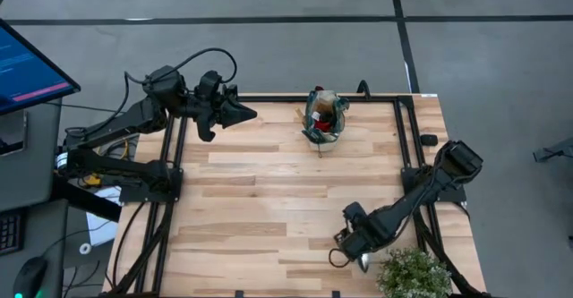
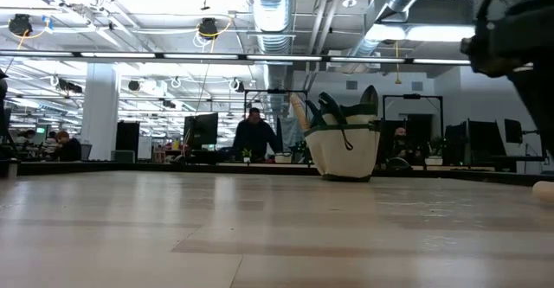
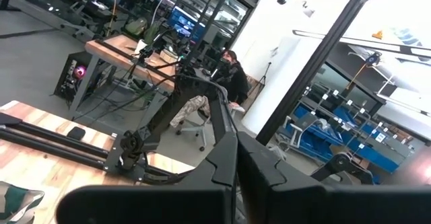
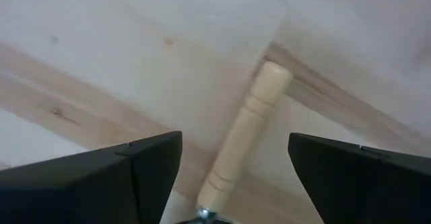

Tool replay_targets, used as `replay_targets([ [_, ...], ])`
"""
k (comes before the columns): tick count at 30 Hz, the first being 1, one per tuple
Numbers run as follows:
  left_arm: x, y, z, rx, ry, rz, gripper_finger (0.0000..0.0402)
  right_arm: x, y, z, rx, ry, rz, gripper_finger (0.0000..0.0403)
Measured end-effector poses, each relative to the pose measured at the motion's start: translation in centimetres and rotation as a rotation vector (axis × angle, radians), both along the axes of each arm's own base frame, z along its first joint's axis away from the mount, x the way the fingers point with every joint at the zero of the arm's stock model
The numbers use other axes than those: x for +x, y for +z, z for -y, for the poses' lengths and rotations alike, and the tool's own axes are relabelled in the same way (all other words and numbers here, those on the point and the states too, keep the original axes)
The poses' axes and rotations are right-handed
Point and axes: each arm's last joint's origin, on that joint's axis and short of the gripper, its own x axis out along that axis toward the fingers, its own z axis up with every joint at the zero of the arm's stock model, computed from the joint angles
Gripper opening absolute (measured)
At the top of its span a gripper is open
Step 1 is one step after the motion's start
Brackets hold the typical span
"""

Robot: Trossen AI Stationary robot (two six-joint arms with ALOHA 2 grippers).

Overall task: Pick & Place Garden tools in Gardening bag
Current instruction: Put the trowel into the side pocket of the gardening bag

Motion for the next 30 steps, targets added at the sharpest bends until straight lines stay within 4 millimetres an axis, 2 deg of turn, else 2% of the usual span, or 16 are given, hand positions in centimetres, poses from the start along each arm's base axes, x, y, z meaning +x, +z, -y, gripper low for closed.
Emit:
replay_targets([
  [7,0.0,0.0,0.2,0.018,-0.054,-0.006,0.0008,-0.9,-0.7,-0.5,0.011,-0.068,0.003,0.0265],
  [12,-0.1,0.0,0.2,0.020,-0.085,-0.011,0.0008,-1.1,-2.4,-0.1,0.053,-0.076,0.038,0.0259],
  [15,-0.1,0.0,0.3,0.023,-0.098,-0.012,0.0008,-1.4,-2.7,0.0,0.072,-0.075,0.030,0.0246],
  [18,-0.1,-0.1,0.3,0.023,-0.100,-0.013,0.0008,-1.5,-2.8,0.1,0.070,-0.075,0.009,0.0207],
  [25,-0.1,-0.1,0.3,0.023,-0.102,-0.013,0.0008,-1.7,-2.9,0.4,0.069,-0.070,-0.028,0.0053],
  [30,-0.1,-0.1,0.3,0.023,-0.101,-0.013,0.0008,-1.1,-2.9,1.1,0.078,-0.054,-0.040,0.0058],
])
